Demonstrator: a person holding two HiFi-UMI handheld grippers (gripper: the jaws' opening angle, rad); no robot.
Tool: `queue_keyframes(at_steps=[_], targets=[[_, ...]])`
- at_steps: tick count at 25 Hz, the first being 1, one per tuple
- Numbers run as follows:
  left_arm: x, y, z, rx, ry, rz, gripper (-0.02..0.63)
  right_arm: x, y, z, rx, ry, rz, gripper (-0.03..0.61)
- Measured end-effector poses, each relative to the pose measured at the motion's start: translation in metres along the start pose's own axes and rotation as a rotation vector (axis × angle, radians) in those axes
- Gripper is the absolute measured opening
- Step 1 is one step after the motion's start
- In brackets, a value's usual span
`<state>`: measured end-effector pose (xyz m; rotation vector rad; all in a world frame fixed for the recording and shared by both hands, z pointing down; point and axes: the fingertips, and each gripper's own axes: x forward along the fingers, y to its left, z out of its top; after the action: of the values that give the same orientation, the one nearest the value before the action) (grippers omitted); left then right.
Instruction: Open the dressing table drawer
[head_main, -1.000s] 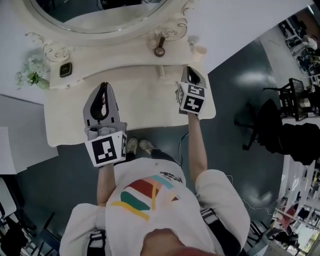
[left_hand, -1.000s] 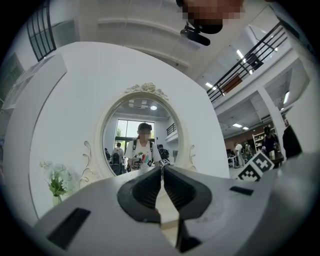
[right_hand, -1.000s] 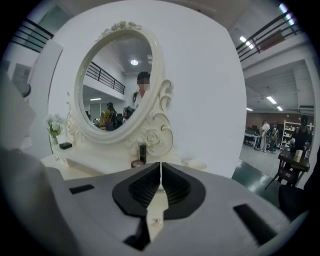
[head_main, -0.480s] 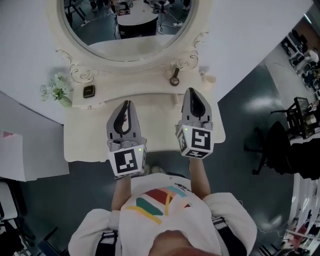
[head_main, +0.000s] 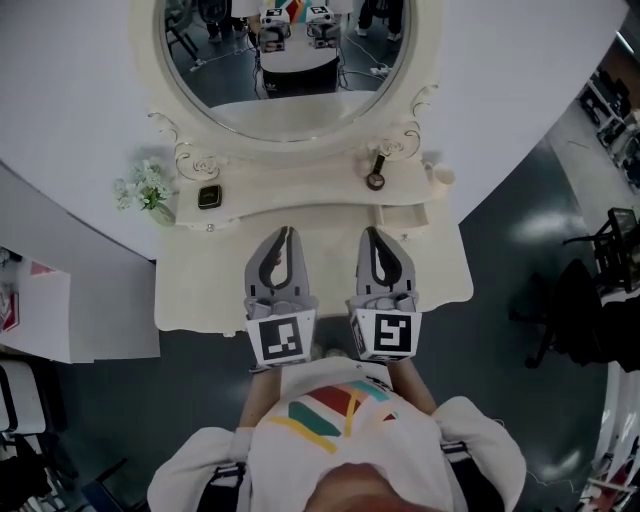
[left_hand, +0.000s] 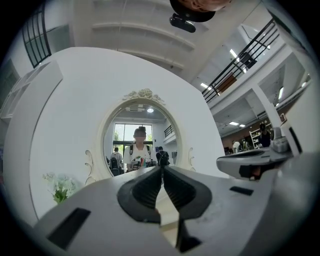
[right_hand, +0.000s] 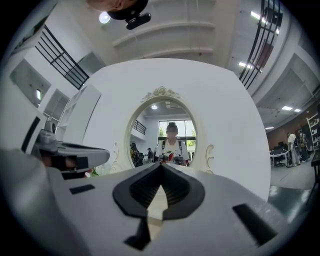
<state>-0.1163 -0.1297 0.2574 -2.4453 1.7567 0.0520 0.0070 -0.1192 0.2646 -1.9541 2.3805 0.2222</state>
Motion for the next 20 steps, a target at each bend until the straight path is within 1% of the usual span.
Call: queue_keyframes(at_steps=[3, 8, 16, 19, 20], targets=[[-0.0013, -0.0018, -0.0015, 0.011, 0.005, -0.006, 0.017, 0.0009, 0.0056, -0.0004, 0.01, 0.002, 0.014, 0.0], [-0.0019, -0.001, -0.0041, -0.001, 0.009, -0.004, 0.017, 0.0017, 0.0116, -0.0019, 0.011, 0.014, 0.036, 0.001], [-0.0024, -0.001, -0.0069, -0.006, 0.017, -0.005, 0.017, 0.0005, 0.0105, -0.0062, 0.013, 0.027, 0.039, 0.0], [-0.0022, 0.0004, -0.0083, 0.004, -0.004, -0.001, 0.017, -0.0003, 0.0111, -0.0079, 0.024, 0.027, 0.036, 0.0], [-0.0022, 0.0, -0.008, 0.004, 0.001, -0.002, 0.017, -0.0004, 0.012, -0.0067, 0.023, 0.027, 0.039, 0.0]])
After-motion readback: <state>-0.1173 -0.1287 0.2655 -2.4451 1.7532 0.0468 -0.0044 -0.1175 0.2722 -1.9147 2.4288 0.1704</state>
